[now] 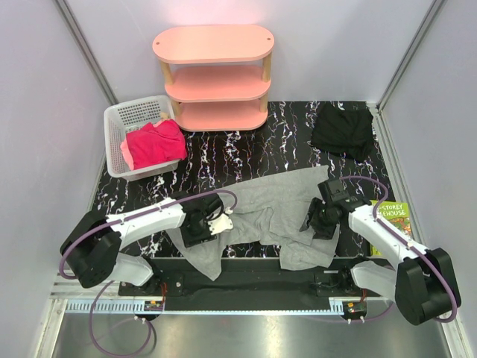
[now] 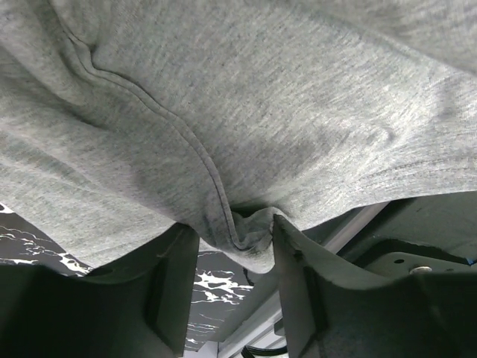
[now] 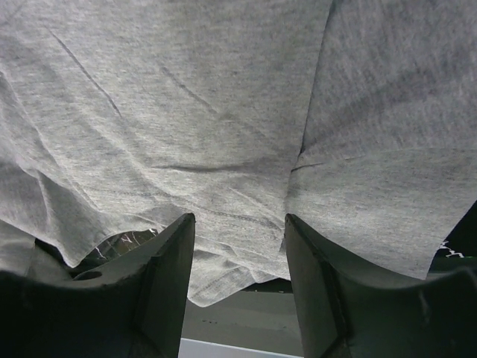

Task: Fold and stack the t-shirts
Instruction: Flatten the tshirt out

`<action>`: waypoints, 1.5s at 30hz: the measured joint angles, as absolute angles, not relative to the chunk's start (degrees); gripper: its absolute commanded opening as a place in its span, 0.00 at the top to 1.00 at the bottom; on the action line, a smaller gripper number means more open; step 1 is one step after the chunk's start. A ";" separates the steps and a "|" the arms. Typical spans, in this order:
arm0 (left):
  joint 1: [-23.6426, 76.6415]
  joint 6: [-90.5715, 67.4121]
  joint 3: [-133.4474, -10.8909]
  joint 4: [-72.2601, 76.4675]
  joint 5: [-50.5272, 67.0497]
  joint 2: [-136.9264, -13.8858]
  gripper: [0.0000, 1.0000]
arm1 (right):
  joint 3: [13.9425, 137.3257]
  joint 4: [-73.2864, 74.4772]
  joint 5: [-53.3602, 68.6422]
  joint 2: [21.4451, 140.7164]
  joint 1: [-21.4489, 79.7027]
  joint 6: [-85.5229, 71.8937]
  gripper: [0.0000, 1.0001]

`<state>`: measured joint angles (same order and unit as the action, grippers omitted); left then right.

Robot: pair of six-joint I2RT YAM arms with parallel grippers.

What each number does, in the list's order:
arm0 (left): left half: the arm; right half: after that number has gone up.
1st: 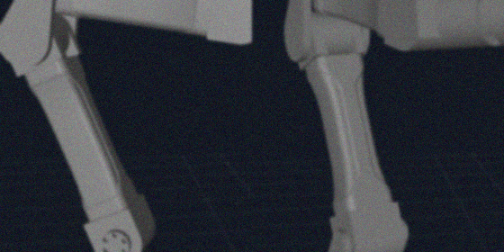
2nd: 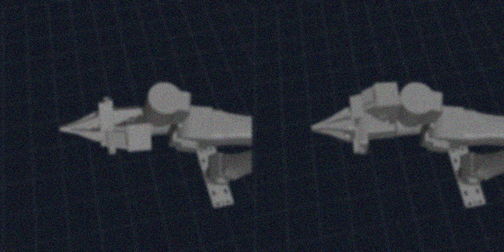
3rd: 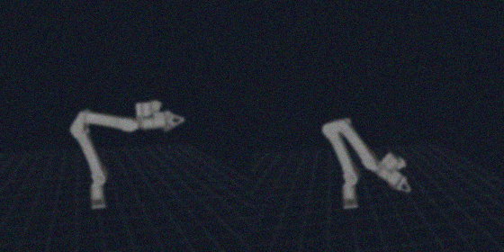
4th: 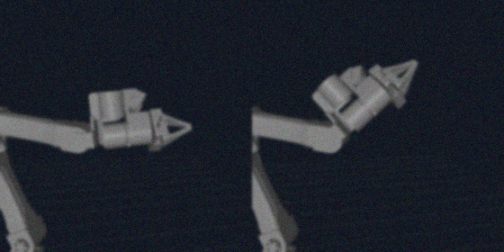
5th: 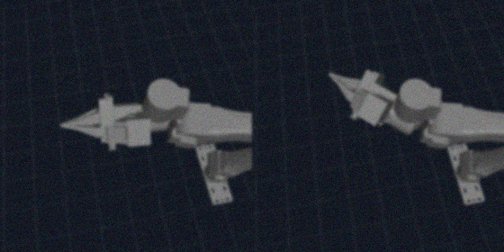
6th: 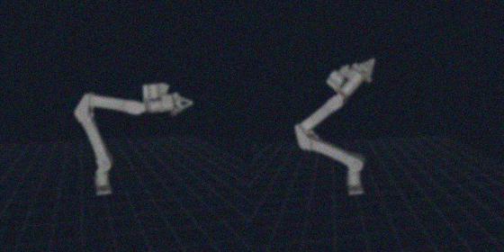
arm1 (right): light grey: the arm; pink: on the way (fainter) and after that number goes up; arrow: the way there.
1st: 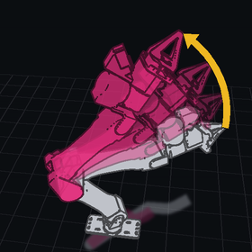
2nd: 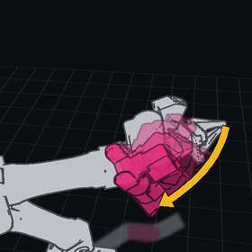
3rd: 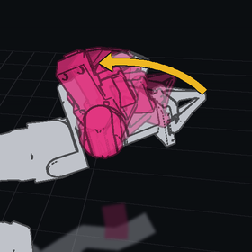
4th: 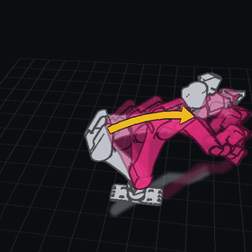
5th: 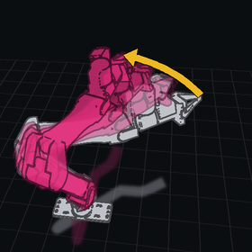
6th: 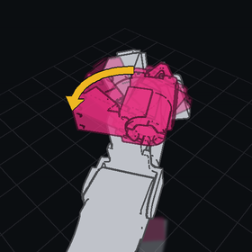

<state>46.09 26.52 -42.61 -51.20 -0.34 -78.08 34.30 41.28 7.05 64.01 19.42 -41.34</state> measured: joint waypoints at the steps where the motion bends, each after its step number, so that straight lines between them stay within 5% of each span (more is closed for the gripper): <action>1: 46.09 26.50 -42.61 -51.13 -0.47 -78.08 0.58 | 33.87 41.15 7.20 63.75 19.53 -41.52 0.42; 14: 46.09 26.50 -42.61 -50.87 -2.15 -77.93 0.70 | 30.17 39.83 7.14 62.78 21.43 -44.07 0.50; 22: 46.09 26.50 -42.61 -50.85 -2.94 -76.88 0.77 | 30.20 38.96 7.11 63.29 21.82 -44.95 0.93; 25: 46.09 26.52 -42.61 -50.85 -3.49 -75.90 0.83 | 30.30 38.89 7.18 63.07 21.89 -45.34 1.00; 31: 45.50 26.59 -42.63 -50.83 -5.41 -73.52 0.99 | 34.28 41.67 7.07 60.75 22.15 -45.45 1.00; 45: 29.02 33.41 -61.84 -50.48 -15.35 -59.79 1.00 | 75.00 61.25 0.45 49.15 22.76 -39.24 1.00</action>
<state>29.02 33.41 -61.84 -50.48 -15.35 -59.79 75.00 61.25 0.45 49.15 22.76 -39.24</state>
